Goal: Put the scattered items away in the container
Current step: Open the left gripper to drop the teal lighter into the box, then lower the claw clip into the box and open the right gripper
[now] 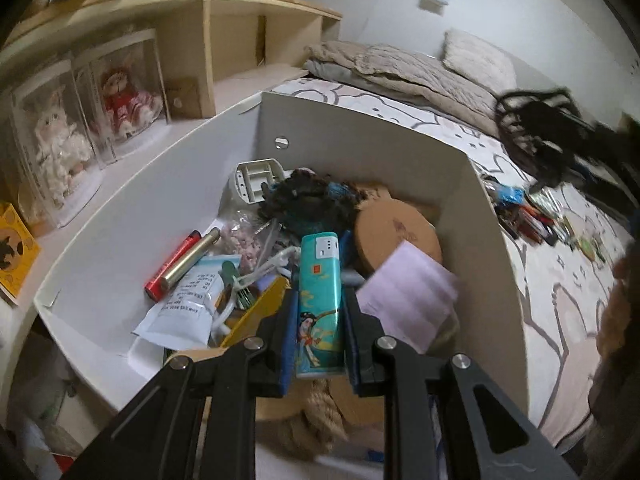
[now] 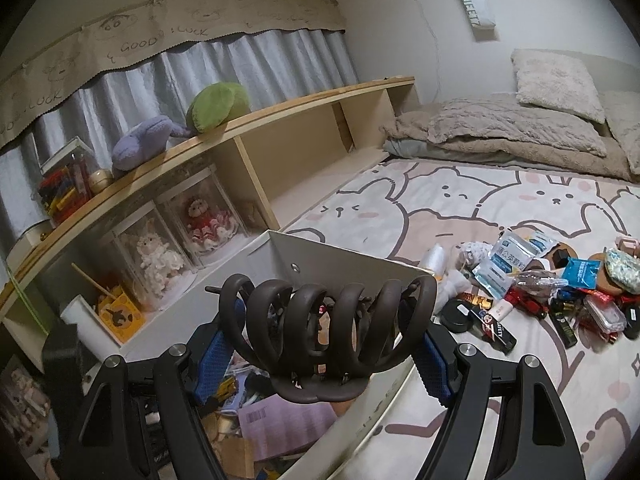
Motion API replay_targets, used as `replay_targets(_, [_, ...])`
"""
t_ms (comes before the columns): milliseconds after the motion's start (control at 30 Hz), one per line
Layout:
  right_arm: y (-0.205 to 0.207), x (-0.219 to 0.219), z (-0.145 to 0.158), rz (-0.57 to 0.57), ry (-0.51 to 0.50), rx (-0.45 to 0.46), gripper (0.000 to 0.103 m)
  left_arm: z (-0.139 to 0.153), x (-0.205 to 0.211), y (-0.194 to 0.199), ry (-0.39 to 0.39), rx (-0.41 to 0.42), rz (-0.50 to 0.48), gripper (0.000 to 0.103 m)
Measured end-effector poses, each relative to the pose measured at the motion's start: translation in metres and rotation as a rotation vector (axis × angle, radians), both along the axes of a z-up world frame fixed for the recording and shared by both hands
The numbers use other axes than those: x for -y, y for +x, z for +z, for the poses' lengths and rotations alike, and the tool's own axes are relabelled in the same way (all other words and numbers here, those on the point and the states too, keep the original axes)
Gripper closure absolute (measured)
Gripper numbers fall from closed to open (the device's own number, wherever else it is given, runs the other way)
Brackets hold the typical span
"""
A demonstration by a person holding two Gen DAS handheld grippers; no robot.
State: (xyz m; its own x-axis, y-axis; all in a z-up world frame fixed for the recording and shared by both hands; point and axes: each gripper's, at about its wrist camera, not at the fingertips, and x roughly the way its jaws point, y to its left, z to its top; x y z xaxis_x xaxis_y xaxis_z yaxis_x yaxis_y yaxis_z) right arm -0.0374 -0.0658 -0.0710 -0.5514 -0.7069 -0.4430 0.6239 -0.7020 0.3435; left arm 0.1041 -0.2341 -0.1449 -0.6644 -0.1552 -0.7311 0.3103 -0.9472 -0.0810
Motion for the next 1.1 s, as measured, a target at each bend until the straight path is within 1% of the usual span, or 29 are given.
replay_targets(100, [0.000, 0.000, 0.000, 0.002, -0.004, 0.007, 0.024, 0.000, -0.007, 0.002, -0.016, 0.016, -0.025, 0.082])
replay_targets(200, [0.002, 0.000, 0.001, 0.003, -0.001, 0.005, 0.024, 0.002, -0.010, 0.006, -0.060, 0.016, 0.004, 0.081])
replay_targets(267, [0.002, 0.000, 0.001, 0.003, -0.001, 0.003, 0.024, 0.006, -0.006, 0.009, -0.063, 0.000, 0.033, 0.064])
replay_targets(300, [0.002, 0.000, 0.002, 0.004, -0.001, 0.004, 0.024, 0.008, -0.005, 0.011, -0.063, -0.009, 0.045, 0.051])
replay_targets(333, [0.003, 0.000, 0.002, 0.006, -0.001, 0.004, 0.024, 0.009, -0.003, 0.012, -0.064, -0.014, 0.051, 0.049])
replay_targets(467, [0.005, 0.001, 0.003, 0.013, 0.003, 0.001, 0.024, 0.014, 0.001, 0.013, -0.061, -0.029, 0.062, 0.049])
replay_targets(667, [0.006, 0.004, 0.007, 0.029, 0.017, -0.006, 0.024, 0.017, 0.014, 0.020, -0.034, -0.057, 0.116, 0.049])
replay_targets(867, [-0.014, 0.009, 0.016, 0.041, 0.028, 0.015, 0.024, 0.015, 0.019, 0.024, -0.021, -0.066, 0.129, 0.049])
replay_targets(1000, [-0.031, 0.019, 0.017, 0.053, 0.056, 0.053, 0.024, 0.015, 0.017, 0.024, -0.030, -0.073, 0.128, 0.049])
replay_targets(1100, [-0.045, 0.031, 0.007, 0.085, 0.074, 0.141, 0.024, 0.016, 0.014, 0.022, -0.038, -0.081, 0.120, 0.049])
